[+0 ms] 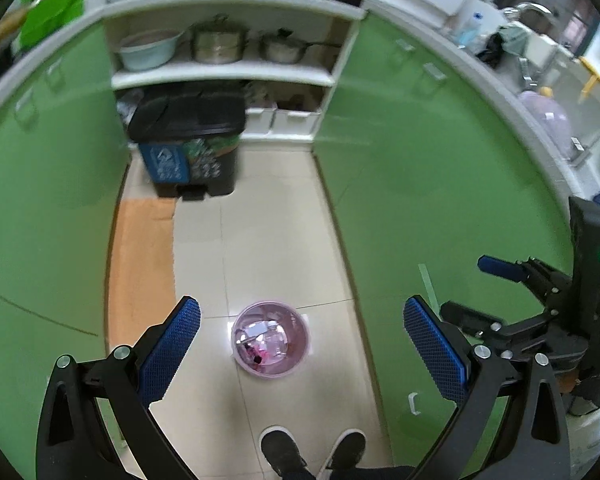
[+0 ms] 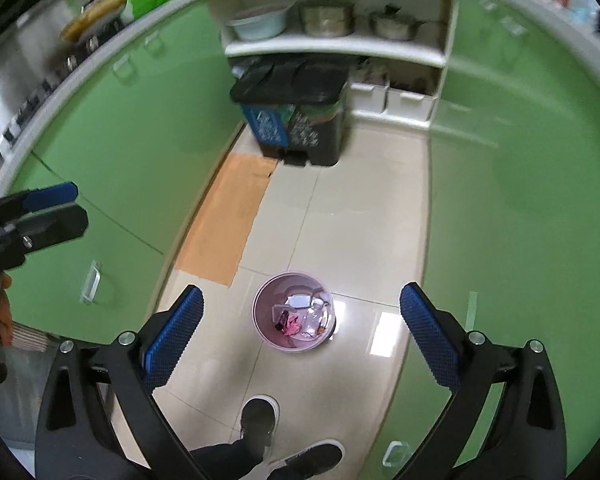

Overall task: Collect trash
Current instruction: 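Turn both tools back toward the counter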

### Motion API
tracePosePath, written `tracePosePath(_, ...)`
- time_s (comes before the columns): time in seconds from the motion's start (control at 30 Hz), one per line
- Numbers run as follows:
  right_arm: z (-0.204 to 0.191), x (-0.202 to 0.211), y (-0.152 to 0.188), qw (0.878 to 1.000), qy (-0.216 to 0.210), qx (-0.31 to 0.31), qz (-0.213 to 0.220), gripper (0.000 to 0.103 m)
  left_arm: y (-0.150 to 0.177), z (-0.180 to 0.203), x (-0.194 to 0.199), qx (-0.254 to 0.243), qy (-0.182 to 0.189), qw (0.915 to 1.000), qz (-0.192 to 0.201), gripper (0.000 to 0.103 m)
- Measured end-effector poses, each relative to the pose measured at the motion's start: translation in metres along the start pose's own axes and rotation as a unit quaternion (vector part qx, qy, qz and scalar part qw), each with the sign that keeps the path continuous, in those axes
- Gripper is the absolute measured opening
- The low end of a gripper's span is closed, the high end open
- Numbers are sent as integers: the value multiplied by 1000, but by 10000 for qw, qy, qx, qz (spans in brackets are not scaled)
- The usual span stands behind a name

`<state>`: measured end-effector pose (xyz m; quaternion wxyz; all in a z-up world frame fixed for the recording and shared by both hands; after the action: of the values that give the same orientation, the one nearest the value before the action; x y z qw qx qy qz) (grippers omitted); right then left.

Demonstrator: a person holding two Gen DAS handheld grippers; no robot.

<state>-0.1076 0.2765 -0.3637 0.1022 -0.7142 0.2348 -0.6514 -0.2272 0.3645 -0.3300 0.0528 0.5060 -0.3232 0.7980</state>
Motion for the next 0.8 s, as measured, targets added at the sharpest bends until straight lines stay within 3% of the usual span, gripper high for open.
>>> tracePosePath(0.27, 41, 187, -19, 9959, 450, -662, 415, 99, -39, 100, 102, -503, 352, 9981, -50, 98)
tracePosePath(0.5, 100, 308, 13, 9830, 1106, -1211, 828, 100, -64, 185, 145, -1177, 639, 9909, 105, 98)
tracePosePath(0.7, 156, 386, 69, 9562, 1768, -2041, 1132, 100, -71, 273, 155, -1893, 1143, 9752, 118, 98)
tracePosePath(0.8, 181, 415, 102, 9398, 2060, -2445, 1206, 100, -64, 326, 154, -2350, 1458, 9610, 34, 98)
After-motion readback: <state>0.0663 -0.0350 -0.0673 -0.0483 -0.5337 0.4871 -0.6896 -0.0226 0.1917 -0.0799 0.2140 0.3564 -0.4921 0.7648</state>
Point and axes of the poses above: each gripper's, at about its wrist camera, not at the fingertips, and x roughly against the way its jaws point, z to its right, y to its underside, the point moved 6 cm from there along -x, roughly the way its jaws point, and after that the axes turned 4 degrees about x, right-handed, at the moved point
